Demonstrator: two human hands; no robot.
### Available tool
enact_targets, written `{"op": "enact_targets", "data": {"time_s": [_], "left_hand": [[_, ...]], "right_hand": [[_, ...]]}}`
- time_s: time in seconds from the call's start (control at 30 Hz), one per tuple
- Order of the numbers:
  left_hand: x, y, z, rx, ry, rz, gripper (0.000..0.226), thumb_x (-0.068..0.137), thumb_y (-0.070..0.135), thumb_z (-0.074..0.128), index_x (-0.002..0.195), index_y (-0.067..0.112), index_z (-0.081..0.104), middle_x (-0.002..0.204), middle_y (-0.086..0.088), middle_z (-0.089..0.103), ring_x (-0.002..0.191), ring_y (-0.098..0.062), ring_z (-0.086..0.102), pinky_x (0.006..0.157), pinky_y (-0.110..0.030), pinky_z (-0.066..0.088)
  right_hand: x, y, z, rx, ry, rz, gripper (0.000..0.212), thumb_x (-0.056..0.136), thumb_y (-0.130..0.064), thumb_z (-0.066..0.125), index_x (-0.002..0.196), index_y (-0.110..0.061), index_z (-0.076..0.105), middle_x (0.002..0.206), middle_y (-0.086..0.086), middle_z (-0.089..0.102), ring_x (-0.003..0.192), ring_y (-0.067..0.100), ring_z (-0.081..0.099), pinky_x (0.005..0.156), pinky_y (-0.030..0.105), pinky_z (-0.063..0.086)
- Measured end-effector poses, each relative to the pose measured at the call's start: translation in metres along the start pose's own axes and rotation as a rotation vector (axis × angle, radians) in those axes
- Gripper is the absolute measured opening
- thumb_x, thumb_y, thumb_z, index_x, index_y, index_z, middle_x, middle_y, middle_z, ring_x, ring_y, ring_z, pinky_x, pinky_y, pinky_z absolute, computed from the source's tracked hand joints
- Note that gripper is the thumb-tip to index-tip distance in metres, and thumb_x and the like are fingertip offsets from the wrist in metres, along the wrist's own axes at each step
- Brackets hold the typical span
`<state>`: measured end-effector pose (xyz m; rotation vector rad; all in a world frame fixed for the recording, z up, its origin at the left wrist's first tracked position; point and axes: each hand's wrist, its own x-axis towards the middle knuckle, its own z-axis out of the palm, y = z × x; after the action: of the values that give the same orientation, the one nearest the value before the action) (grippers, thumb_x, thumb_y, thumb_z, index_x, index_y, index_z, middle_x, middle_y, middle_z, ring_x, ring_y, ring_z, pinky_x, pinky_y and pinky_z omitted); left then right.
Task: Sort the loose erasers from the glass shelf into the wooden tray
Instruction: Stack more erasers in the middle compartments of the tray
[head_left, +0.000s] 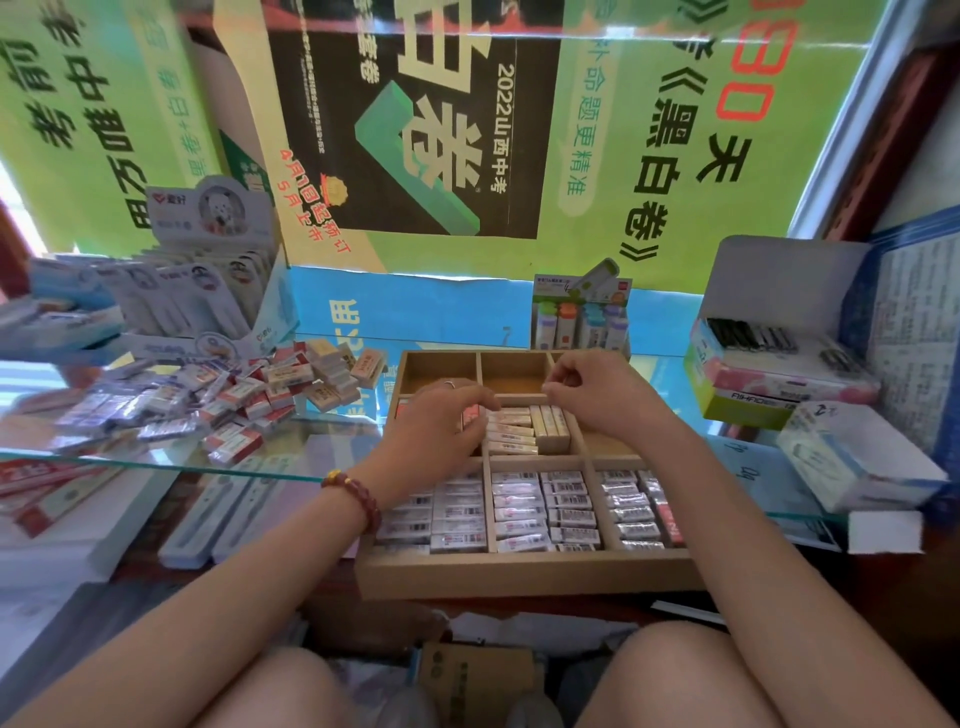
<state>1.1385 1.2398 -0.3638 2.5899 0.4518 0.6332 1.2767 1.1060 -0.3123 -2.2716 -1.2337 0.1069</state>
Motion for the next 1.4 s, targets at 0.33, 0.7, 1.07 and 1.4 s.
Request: {"op": "enact_targets", "data": {"time_s": [0.33,0.7,1.07,1.4], "left_hand": [[-0.032,-0.089,-0.05,-0.088,0.297,-0.428,0.02,0.084,0.007,0.055,0.094,0.023,0.063,0.104,0.001,0.065,0.098,-0.016,0.06,0.082,-0.029,0.044],[-0.051,-0.134,-0.045,0.352,0.165,-0.371,0.032,0.076,0.012,0.057,0.108,0.007,0.062,0.109,-0.014,0.061,0.1,-0.035,0.056,0.087,-0.039,0.043],[0.006,-0.138,-0.083,0.395,0.225,-0.26,0.048,0.082,-0.001,0.055,0.127,0.013,0.051,0.136,-0.006,0.049,0.121,-0.027,0.048,0.098,-0.039,0.037],[0.027,-0.152,-0.07,0.379,0.107,-0.205,0.029,0.084,0.004,0.053,0.108,0.018,0.062,0.112,-0.006,0.059,0.1,-0.024,0.058,0.081,-0.029,0.046]], "right_hand": [[-0.006,-0.05,0.021,0.055,-0.259,-0.287,0.003,0.091,-0.032,0.059,0.093,-0.033,0.061,0.085,-0.016,0.058,0.076,0.0,0.054,0.069,0.018,0.046],[0.001,-0.08,0.07,-0.353,-0.451,-0.4,0.028,0.09,-0.038,0.059,0.118,-0.033,0.058,0.116,-0.009,0.062,0.102,0.013,0.057,0.081,0.03,0.048],[0.004,-0.075,0.086,-0.303,-0.282,-0.563,0.024,0.091,-0.018,0.049,0.102,-0.026,0.068,0.104,-0.008,0.065,0.097,0.014,0.058,0.077,0.027,0.046],[0.003,-0.073,0.086,-0.259,-0.222,-0.602,0.026,0.092,-0.019,0.047,0.107,-0.027,0.068,0.106,-0.011,0.066,0.097,0.012,0.059,0.075,0.025,0.046]]}}
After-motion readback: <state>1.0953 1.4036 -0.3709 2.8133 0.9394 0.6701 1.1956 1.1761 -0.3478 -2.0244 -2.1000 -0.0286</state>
